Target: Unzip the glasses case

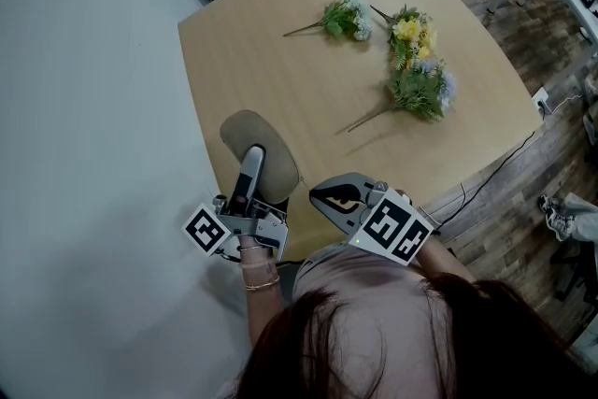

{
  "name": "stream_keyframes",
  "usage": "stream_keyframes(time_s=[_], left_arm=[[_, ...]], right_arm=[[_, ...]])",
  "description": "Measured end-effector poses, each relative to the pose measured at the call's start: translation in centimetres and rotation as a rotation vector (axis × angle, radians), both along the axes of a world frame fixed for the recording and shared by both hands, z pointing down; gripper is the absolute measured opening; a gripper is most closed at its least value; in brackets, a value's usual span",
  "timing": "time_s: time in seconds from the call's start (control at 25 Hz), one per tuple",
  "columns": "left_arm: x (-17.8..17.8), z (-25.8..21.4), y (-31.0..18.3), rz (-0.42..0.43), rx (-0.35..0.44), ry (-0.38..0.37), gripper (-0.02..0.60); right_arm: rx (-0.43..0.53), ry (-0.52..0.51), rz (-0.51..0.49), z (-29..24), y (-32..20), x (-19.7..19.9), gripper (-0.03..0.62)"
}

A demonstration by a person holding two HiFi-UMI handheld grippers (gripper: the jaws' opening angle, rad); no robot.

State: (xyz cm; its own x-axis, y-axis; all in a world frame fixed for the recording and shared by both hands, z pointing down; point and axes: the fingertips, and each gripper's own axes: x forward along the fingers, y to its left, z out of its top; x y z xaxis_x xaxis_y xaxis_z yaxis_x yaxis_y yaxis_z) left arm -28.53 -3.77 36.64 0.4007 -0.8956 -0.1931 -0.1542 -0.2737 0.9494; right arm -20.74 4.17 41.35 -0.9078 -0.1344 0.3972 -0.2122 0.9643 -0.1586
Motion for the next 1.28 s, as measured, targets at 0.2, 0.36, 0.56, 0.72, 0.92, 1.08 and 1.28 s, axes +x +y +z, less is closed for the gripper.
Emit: stream_keyframes(time_s=[0.2, 0.36, 0.56, 0.72, 0.92, 1.08, 1.28], left_arm=[[-0.4, 0.1, -0.1, -0.011, 0.002, 0.034, 0.282], [-0.3, 0.2, 0.0, -0.012, -0.001, 0.045, 0.282], [-0.1, 0.1, 0.0, -0.014, 0.004, 0.07, 0.282], [0.3, 0.0, -0.1, -0.007, 0.004, 0.08, 0.282], [0.8, 0.1, -0.1, 0.004, 0.011, 0.096, 0.282], [1.0, 0.2, 0.0, 0.011, 0.014, 0.102, 0.282], [1.2, 0.2, -0.1, 0.015, 0.027, 0.102, 0.282]], right_arm=[[-0.013, -0.009, -0.035, -0.1, 0.7, -0.4, 0.014], [-0.016, -0.008, -0.054, 0.0, 1.2, -0.6, 0.014], [-0.02, -0.008, -0.087, -0.1, 1.7, -0.9, 0.014], [-0.026, -0.006, -0.108, -0.1, 2.1, -1.0, 0.014], [-0.037, -0.002, -0.138, 0.0, 2.7, -1.2, 0.014], [-0.049, 0.0, -0.162, 0.0, 3.2, -1.4, 0.014], [-0.071, -0.003, -0.186, 0.0, 3.5, -1.6, 0.014]])
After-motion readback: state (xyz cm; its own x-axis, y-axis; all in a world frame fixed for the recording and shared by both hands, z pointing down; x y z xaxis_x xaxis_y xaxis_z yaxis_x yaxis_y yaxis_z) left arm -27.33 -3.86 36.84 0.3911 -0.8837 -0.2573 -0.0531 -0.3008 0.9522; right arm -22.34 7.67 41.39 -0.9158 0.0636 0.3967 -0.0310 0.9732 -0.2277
